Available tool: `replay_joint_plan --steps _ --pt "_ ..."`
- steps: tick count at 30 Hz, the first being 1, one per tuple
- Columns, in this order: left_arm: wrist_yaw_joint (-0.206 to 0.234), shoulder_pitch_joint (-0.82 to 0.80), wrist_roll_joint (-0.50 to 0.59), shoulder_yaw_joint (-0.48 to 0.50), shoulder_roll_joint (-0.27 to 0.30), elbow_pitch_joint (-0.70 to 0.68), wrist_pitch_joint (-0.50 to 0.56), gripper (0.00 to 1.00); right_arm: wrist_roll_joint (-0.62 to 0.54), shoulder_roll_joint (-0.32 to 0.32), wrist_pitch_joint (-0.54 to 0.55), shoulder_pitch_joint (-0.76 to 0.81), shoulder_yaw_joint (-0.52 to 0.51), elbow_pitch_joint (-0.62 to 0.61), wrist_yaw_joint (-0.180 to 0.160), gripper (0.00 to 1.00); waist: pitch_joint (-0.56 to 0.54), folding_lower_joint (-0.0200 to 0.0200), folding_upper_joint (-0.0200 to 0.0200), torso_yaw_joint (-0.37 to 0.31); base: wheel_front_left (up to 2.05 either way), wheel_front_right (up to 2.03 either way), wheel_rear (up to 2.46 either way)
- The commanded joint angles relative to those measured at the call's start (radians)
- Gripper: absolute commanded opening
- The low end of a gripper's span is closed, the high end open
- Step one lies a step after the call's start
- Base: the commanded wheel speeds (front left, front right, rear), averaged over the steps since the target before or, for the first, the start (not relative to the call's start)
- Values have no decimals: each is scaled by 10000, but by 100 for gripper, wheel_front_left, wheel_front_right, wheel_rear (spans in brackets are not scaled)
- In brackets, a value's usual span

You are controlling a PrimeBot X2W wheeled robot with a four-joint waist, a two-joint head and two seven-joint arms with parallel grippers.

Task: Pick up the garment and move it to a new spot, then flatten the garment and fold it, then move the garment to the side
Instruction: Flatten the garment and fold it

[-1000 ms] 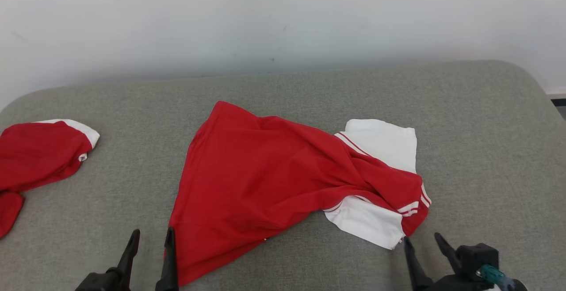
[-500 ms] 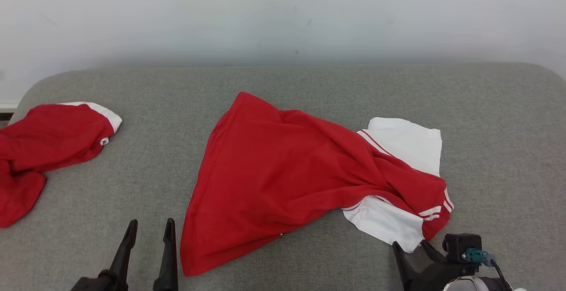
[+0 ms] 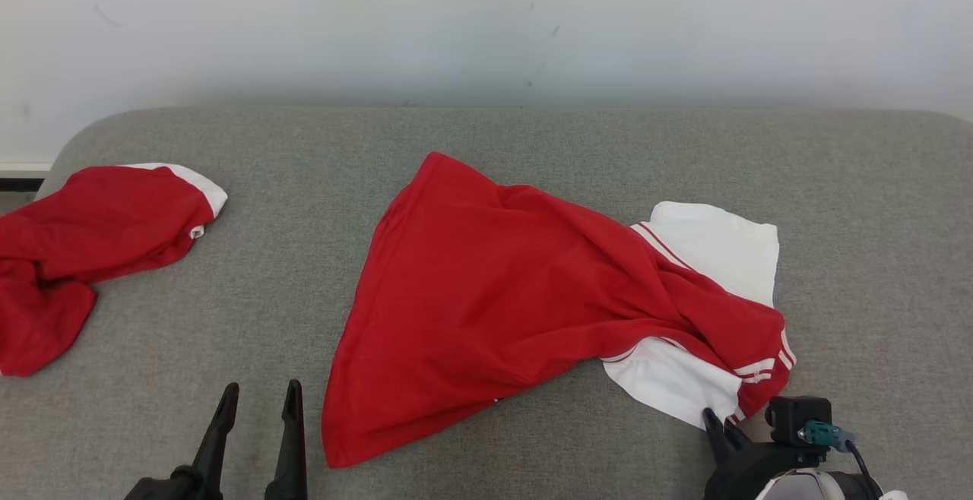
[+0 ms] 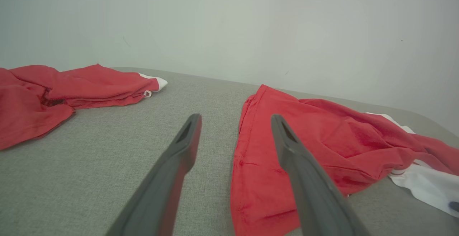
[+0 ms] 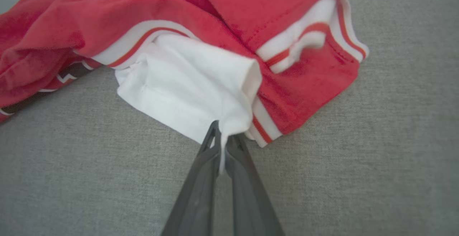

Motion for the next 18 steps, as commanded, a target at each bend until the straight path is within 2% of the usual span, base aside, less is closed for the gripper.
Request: replay_joint_plan --steps 1,8,14,18 --pt "0 65 -8 49 -6 34 -7 100 -93 -6 -96 124 -91 -69 -26 0 -73 0 0 -55 0 0 0" --pt "-54 197 -3 99 -5 129 -7 100 -654 -10 -15 503 -774 -730 -26 0 -273 0 0 -271 0 0 0" --pt "-44 327 -58 155 -6 158 -7 100 -1872 -7 900 1250 -2331 -2598 -26 0 -371 0 0 -550 0 0 0" --pt "-42 321 -68 184 -4 168 -7 100 -2305 -9 1317 1462 -2948 -3198 -26 0 -301 0 0 -719 0 0 0"
